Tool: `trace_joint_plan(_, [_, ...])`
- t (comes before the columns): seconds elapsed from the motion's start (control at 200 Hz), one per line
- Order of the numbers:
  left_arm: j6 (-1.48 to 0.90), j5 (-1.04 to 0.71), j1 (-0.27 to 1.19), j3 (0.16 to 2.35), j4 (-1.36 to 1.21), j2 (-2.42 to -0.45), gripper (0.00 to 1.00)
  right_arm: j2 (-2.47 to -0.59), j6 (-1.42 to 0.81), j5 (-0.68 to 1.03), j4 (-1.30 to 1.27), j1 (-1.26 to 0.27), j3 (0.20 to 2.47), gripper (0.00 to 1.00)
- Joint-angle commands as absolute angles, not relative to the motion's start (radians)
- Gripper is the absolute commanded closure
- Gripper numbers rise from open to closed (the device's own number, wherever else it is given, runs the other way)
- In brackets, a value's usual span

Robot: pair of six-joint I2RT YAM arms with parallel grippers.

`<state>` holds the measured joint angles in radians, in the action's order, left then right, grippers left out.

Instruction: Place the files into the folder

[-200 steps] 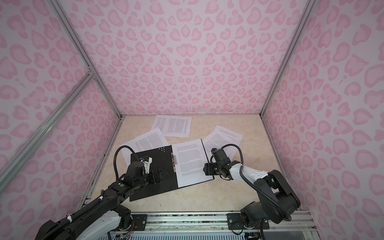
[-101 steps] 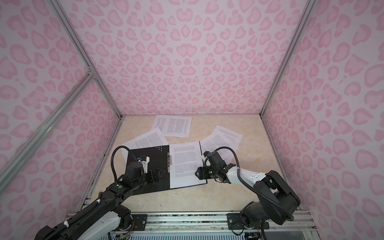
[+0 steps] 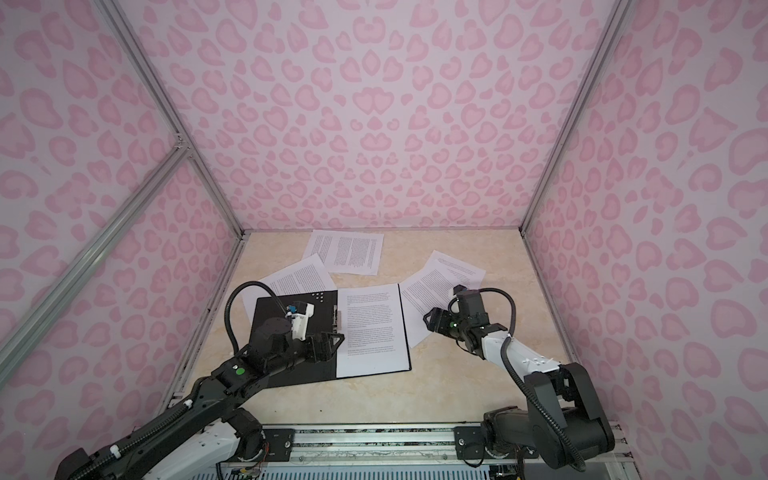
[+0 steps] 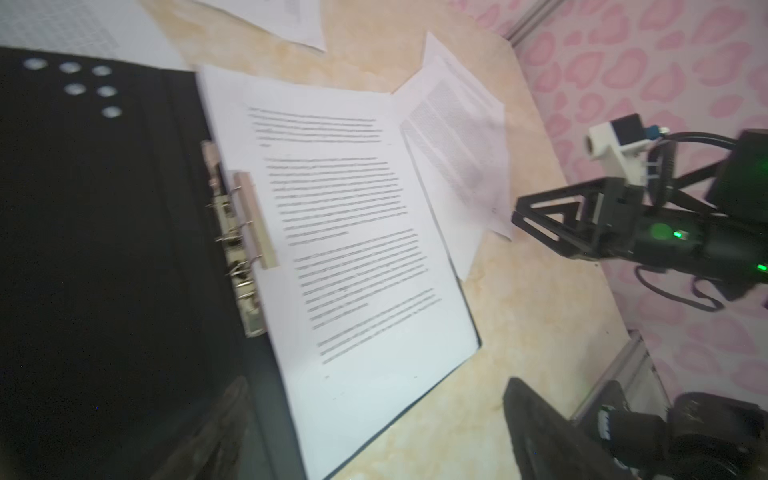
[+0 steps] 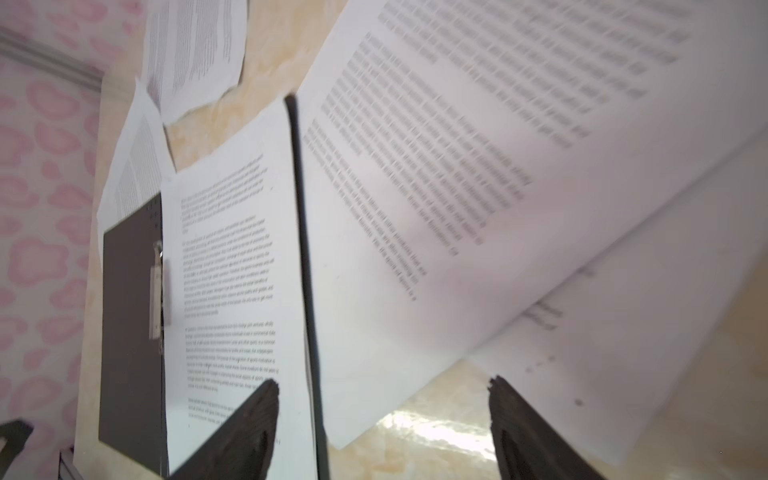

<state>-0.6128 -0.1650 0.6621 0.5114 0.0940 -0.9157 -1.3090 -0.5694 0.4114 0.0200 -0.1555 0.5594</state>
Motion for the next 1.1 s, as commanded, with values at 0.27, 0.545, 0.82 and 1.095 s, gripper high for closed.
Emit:
trace_joint_plan(0.27, [-0.623, -0.332, 0.844, 1.077, 0.050, -1.648, 0.00, -1.423, -0.657, 0.350, -0.067, 0.115, 0.607, 0.21])
trace_joint_plan(0.545, [-0.591, -0.408, 0.856, 1.337, 0.088, -1.994, 0.02, -1.592, -0.701, 0.394, -0.255, 0.141, 0.632, 0.24])
trace_joint_plan(0.82, [-0.548, -0.443, 0.854, 1.434, 0.116, -2.133, 0.02, -1.747, -0.757, 0.425, -0.359, 0.142, 0.676, 0.27])
trace_joint_plan(1.095, [-0.581, -0.480, 0.826, 1.463, 0.136, -2.239, 0.03, -1.801, -0.796, 0.509, -0.440, 0.144, 0.677, 0.28])
